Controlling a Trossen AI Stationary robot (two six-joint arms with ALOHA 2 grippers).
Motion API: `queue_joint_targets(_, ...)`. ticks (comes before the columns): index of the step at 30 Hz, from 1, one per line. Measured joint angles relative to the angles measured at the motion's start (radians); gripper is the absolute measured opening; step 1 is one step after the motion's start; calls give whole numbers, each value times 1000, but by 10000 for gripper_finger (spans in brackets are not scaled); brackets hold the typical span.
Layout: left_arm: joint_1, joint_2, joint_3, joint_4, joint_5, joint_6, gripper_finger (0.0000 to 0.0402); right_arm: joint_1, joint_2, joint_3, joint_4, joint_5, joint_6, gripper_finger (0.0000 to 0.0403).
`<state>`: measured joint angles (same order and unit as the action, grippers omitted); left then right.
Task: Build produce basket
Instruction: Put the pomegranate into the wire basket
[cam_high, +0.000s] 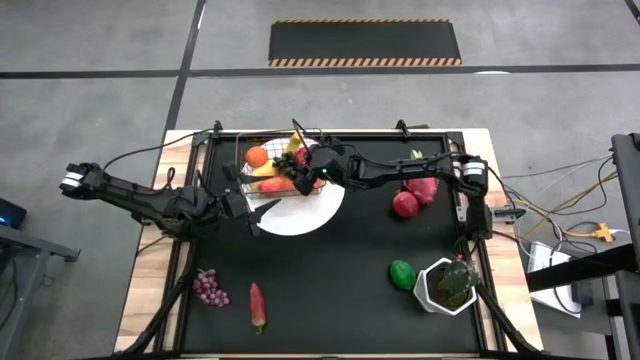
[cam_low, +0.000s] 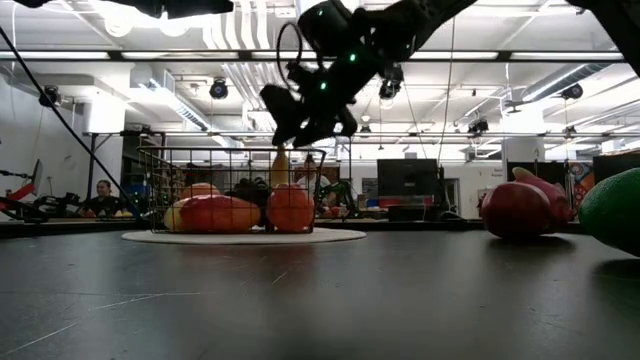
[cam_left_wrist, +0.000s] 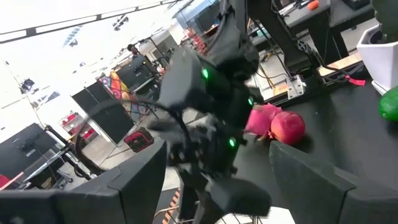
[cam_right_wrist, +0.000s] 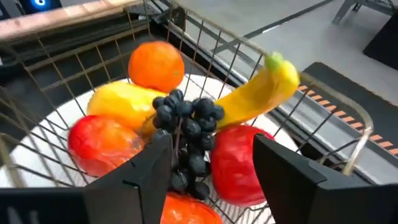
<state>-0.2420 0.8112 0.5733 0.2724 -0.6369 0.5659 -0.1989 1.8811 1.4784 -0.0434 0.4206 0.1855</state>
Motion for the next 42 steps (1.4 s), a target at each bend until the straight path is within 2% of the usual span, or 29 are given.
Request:
queue_joint_targets(10, 0, 0, -5, 0, 0, 0, 266, 2, -145, 0, -285, -1, 0, 233)
queue_joint_targets(19, 0, 0, -6, 1, 0, 0, 266, -2, -283, 0, -670, -5, 175, 236)
queue_joint_targets(26, 0, 0, -6, 8, 0, 0, 266, -5, -307, 0, -976, -80, 360, 292)
queue_joint_targets(32, 0, 0, -6, 8, 0, -2, 266, -5, -306, -4, -1199, -228, 459, 341)
queue_joint_targets(37, 0, 0, -7, 8, 0, -3, 266, -5, -306, -49, -1288, -238, 523, 357)
queue_joint_targets(42, 0, 0, -7, 7, 0, -3, 266, -7, -305, -125, -1288, -239, 557, 359)
